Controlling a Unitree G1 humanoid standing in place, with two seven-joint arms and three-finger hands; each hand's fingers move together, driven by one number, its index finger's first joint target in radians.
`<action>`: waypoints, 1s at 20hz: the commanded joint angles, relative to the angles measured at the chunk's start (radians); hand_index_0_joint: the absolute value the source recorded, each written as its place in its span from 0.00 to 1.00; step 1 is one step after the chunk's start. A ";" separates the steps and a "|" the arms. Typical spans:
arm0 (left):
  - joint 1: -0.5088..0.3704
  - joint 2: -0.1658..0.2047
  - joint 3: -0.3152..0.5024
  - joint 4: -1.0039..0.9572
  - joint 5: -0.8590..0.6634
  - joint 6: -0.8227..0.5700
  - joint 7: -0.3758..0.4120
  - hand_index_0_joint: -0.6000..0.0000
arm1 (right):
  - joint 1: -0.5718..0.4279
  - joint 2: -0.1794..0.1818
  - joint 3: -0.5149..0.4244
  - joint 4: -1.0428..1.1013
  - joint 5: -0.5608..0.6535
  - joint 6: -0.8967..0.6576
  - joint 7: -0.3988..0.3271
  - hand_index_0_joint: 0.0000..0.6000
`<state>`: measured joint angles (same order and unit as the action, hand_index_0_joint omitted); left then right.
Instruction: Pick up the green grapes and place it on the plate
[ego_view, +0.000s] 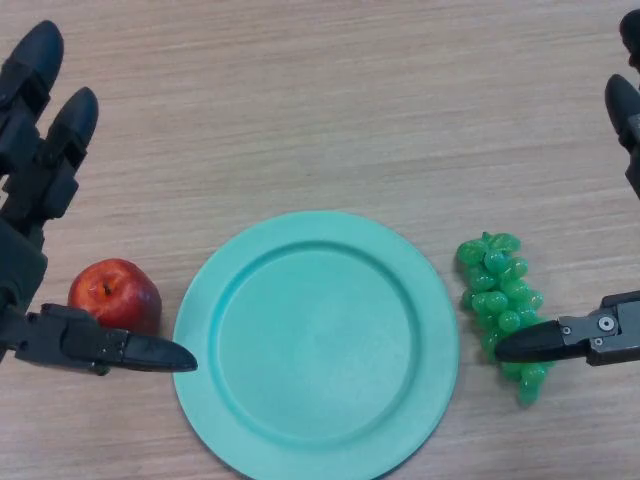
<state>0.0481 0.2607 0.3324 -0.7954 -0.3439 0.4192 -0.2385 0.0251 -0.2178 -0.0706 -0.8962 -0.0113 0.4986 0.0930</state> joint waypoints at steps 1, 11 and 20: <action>-0.021 0.039 0.076 -0.031 -0.030 -0.169 -0.014 1.00 | -0.031 -0.011 -0.019 -0.040 -0.007 -0.138 -0.031 0.00; -0.025 0.044 0.073 0.127 -0.039 -0.290 -0.053 1.00 | -0.033 -0.005 0.034 0.102 -0.088 -0.193 -0.048 0.00; -0.046 0.054 0.024 0.236 0.046 -0.388 -0.030 1.00 | -0.060 0.016 0.119 0.553 -0.289 -0.450 -0.152 0.00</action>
<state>0.0259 0.2704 0.2950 -0.5214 -0.2955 0.1946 -0.2748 -0.0042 -0.1979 0.0671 -0.2873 -0.2540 0.2001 -0.0138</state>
